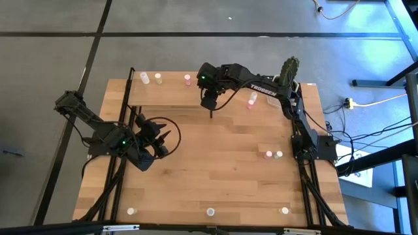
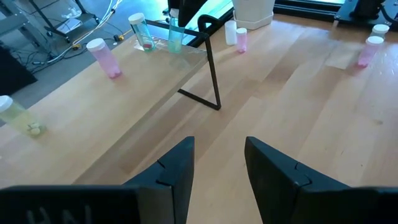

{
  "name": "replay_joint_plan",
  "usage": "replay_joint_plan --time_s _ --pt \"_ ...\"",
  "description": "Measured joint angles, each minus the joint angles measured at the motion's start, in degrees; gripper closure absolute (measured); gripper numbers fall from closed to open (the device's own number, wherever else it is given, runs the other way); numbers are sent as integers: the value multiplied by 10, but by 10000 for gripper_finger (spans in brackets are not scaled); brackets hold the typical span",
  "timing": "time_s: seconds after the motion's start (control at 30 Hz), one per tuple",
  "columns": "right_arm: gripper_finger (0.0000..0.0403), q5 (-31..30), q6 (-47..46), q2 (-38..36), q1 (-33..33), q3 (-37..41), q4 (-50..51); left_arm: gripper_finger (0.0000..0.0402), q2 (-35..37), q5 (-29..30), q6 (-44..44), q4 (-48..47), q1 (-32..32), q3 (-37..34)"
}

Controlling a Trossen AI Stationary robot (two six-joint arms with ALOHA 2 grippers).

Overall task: Pick and place medicine bottles onto shelf by color
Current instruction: Put the left green pill bottle on the shelf and align it with the other green pill bottle

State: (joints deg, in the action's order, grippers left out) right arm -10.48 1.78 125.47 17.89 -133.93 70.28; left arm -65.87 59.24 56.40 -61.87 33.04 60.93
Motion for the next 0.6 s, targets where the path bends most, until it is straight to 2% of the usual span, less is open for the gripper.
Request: replay_joint_plan --time_s 0.6 --pt "280 0 -9 0 0 0 -2 266 0 0 0 0 0 0"
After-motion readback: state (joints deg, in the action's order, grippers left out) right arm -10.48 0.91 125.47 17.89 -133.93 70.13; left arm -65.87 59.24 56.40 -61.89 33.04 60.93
